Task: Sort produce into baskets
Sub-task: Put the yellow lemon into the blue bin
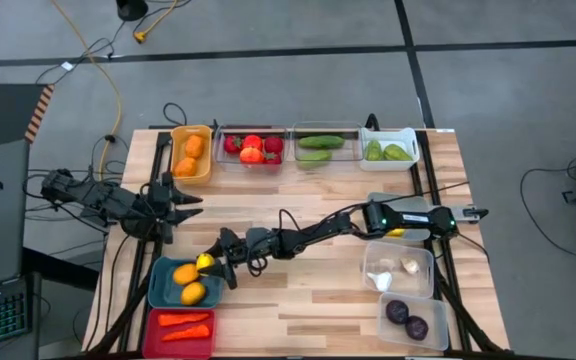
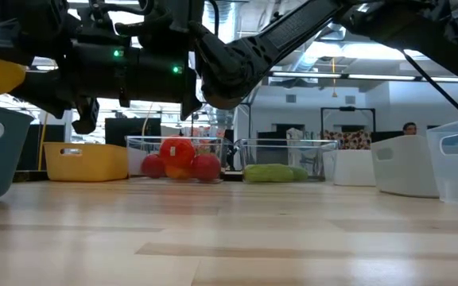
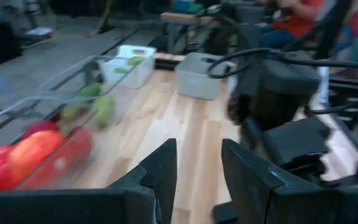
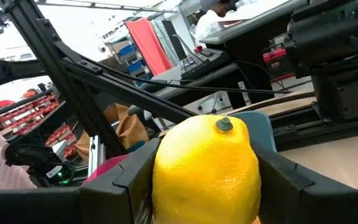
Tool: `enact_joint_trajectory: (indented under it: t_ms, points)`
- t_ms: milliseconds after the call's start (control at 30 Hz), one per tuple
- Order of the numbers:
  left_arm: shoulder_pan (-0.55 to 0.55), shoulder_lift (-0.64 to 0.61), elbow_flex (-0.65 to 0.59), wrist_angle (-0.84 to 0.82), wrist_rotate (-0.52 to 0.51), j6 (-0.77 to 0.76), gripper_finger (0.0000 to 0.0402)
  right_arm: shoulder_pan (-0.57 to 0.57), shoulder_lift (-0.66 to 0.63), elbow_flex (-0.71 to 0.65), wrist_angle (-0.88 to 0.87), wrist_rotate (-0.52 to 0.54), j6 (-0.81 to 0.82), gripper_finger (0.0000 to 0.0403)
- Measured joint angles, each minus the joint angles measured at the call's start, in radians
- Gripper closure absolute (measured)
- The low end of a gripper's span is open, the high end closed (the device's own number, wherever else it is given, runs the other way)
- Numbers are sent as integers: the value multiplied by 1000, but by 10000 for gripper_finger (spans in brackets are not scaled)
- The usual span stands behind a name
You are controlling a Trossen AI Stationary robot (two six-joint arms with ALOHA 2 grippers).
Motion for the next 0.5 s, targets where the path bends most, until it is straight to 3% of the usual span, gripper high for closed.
enact_joint_trajectory:
  t_ms: [200,500]
  points:
    - [0,0,-124,224,68,105,288,0,0,0,0,0,0,157]
    - [24,-25,-255,368,69,146,288,0,0,0,0,0,-3,157]
